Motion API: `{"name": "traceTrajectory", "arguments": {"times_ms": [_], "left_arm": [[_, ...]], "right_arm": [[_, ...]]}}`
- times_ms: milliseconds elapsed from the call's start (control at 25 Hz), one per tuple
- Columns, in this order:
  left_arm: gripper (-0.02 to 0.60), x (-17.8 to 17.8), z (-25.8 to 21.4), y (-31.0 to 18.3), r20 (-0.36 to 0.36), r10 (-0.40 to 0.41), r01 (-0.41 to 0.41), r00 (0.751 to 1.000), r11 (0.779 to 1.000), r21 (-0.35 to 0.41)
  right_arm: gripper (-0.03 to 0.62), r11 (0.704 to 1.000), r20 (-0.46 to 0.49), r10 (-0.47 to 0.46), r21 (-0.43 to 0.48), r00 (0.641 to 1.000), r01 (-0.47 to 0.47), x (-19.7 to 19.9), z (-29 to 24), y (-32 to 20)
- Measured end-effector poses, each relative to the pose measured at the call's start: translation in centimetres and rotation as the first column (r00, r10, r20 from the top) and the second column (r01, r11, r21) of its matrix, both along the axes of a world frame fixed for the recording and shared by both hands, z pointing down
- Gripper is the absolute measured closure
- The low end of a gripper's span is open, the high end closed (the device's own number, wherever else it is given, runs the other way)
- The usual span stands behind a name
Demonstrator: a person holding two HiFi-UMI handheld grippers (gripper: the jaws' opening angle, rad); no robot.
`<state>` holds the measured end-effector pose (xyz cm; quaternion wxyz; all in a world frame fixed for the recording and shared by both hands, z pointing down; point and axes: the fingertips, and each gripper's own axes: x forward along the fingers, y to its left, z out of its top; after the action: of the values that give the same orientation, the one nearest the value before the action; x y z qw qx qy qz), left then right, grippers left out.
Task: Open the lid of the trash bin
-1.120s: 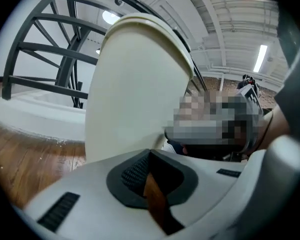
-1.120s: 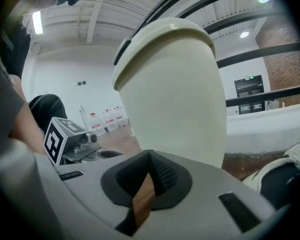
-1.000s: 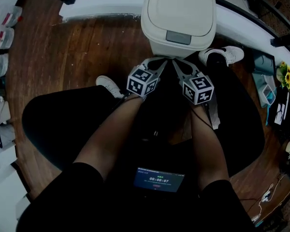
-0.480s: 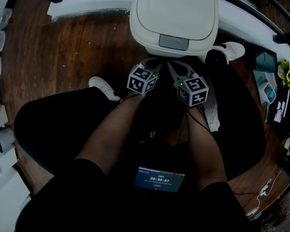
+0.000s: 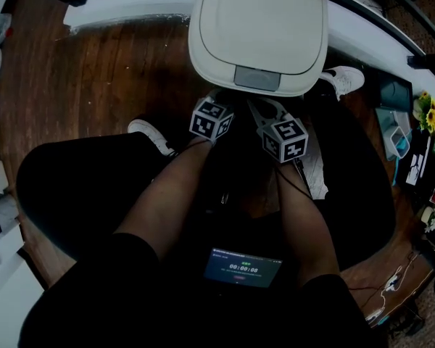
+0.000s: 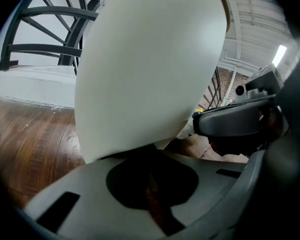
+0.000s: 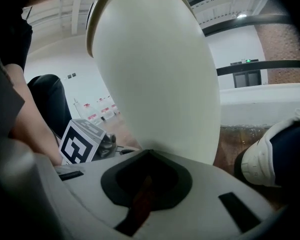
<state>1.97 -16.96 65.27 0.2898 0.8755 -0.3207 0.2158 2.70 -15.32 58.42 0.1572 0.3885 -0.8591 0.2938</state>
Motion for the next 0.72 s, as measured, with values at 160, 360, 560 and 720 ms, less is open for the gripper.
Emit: {"name": "traceTrajectory", "arguments": {"times_ms": [160, 360, 560, 720], "left_arm": [[0.565, 0.5, 1.2, -0.2, 0.015, -0.006, 0.007, 1.000, 1.000, -0.014], [0.565, 0.6, 2.9, -1.1, 0.034, -0.017, 0.018, 0.999, 0.999, -0.027], [0.565, 1.3, 3.7, -1.6, 0.048, -0.009, 0.012, 0.999, 0.999, -0.047], [0.563, 1.7, 4.9, -1.6, 0.076, 0.004, 0.002, 0.997, 0.997, -0.072]], "right_arm": [[0.577, 1.000, 0.003, -0.017, -0.004, 1.000, 0.017, -0.1, 0.0, -0.1], [0.577, 0.999, -0.016, -0.031, -0.022, 0.999, 0.031, 0.2, 0.8, -0.1], [0.577, 0.999, -0.009, -0.026, -0.024, 1.000, 0.026, 0.6, 0.5, -0.8], [0.577, 0.999, -0.008, -0.029, -0.027, 1.000, 0.028, 0.9, 0.4, -1.2]]}}
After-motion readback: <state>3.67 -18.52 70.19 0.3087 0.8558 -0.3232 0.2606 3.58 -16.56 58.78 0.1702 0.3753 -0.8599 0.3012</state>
